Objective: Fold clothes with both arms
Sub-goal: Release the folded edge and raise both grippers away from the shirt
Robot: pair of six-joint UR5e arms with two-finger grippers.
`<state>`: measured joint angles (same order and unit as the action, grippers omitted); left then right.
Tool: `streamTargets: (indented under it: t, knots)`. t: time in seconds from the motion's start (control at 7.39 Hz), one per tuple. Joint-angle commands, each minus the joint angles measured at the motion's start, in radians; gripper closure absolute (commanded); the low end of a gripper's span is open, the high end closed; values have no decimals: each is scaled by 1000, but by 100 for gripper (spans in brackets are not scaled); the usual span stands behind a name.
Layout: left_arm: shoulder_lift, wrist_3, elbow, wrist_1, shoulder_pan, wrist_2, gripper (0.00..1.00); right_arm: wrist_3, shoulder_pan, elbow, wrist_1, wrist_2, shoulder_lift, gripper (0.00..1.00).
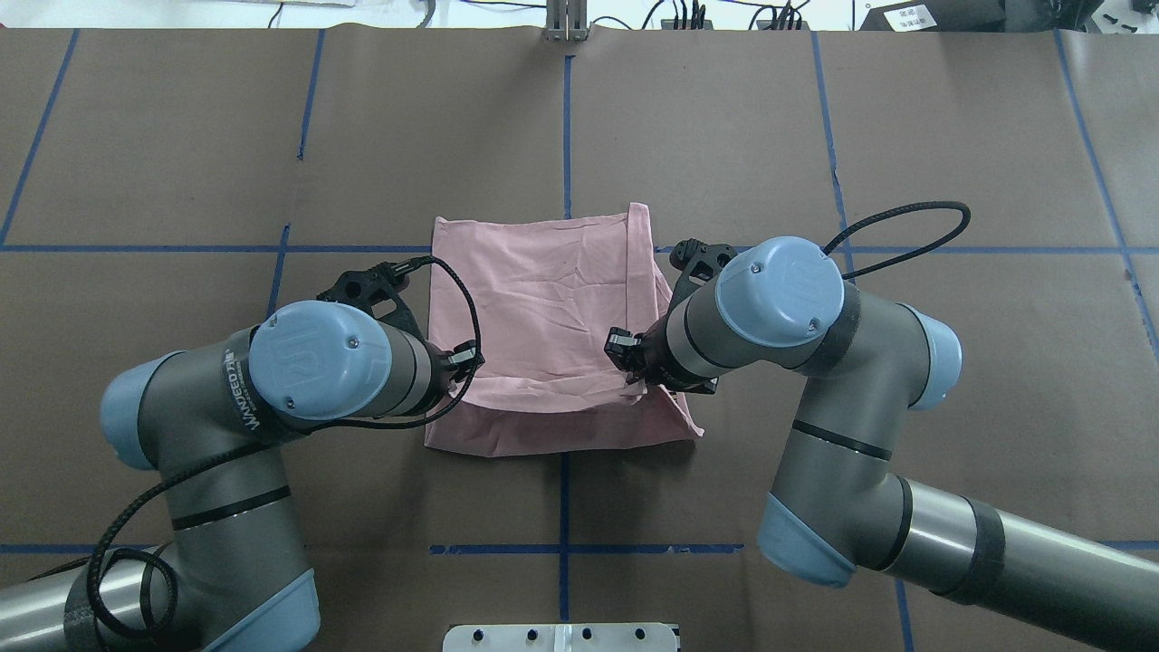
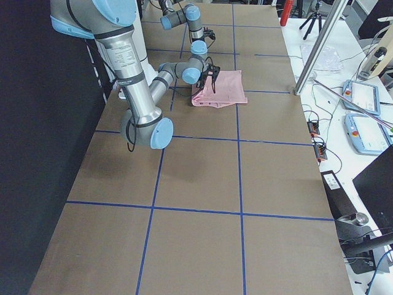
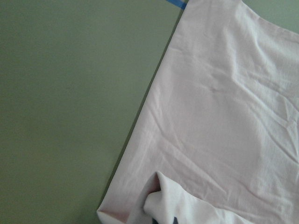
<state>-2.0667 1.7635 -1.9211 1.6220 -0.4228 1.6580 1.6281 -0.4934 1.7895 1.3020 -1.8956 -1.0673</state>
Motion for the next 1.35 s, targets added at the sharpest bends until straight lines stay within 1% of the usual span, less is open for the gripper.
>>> streamTargets:
  t: [0.0,0.14,0.27,0.41,0.54,0.68,1.08,1.22]
  knots:
    - [-29,1,43,45,-66,0,100,-2,-69,-57,-15,1,45,100]
    - [-82,1,182,159,-143,2,100,-2,-129,-156,-17,1,129,100]
    - [-137,-6,361,306,-204,3,90,-2,-181,-370,-47,1,261,100]
    - [-192,-22,504,413,-265,8,66,2,-233,-576,-184,0,338,100]
    - [-216,-118,592,471,-286,5,1,-4,-269,-688,-263,4,371,1]
    - [-216,-139,596,476,-315,8,0,-13,-293,-729,-268,35,397,0]
    - [-214,-142,593,476,-321,19,0,-2,-326,-739,-265,36,406,0]
    - [-210,-176,582,473,-358,125,0,-32,-345,-733,-264,29,403,0]
